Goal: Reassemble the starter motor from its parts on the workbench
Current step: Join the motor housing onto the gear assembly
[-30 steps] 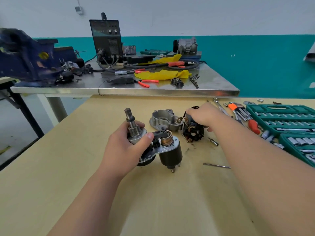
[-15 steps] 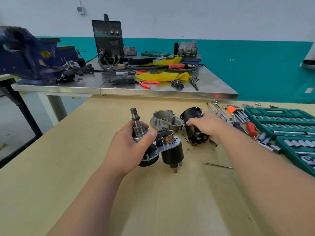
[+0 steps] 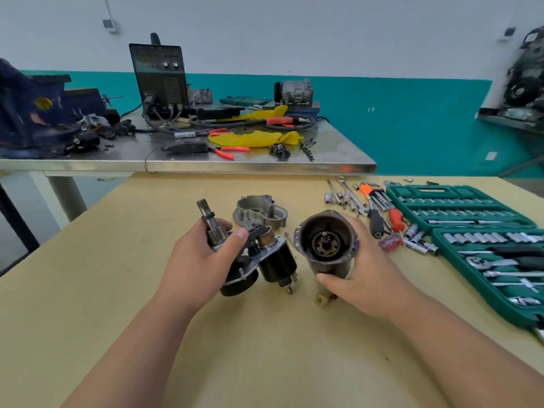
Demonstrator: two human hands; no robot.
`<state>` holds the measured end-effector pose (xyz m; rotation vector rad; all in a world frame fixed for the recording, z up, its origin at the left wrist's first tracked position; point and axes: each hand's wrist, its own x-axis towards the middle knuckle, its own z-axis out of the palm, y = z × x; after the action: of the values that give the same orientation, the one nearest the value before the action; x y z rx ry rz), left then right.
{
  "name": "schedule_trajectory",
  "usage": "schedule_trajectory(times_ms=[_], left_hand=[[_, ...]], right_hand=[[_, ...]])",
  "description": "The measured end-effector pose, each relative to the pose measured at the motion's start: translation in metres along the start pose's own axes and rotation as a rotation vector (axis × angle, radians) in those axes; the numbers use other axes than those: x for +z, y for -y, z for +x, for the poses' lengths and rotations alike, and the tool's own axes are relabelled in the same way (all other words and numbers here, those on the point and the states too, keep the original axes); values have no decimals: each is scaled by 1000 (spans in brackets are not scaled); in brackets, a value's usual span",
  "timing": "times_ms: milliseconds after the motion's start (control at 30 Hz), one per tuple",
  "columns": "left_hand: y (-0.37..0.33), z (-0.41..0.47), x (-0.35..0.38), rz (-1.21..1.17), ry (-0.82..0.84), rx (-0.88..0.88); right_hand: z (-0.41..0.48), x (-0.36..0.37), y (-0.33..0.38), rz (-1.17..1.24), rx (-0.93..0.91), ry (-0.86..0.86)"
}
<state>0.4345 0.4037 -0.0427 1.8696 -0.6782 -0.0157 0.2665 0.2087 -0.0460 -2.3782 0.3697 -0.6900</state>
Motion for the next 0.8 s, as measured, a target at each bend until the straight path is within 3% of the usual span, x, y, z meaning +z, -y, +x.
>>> schedule_trajectory(times_ms=[133,200,300,433,567,633,700,800], left_hand=[[2,0,8,23,-40,-106],[3,1,10,33,-43,-165],[1,-1,8,126,-36,-262],[-4,-5,3,283,-27,-240],[-6,-9,-2,445,192,-250],[-10,-12,-3,518,241,-241],[-18,-17,-6,643,192,-187],[-32,-24,-9,663,-80,9]], right_hand=[[-3,-1,4,54,-53,-56],[-4,-4,9,156,27,-78],[-3,-12,7,457,199,-66],[-3,-15,14,1008,360,-5],[2,-13,19,1378,623,22],[3,-13,22,1491,671,68],[2,-13,24,1527,704,143],[0,-15,26,1555,752,272]])
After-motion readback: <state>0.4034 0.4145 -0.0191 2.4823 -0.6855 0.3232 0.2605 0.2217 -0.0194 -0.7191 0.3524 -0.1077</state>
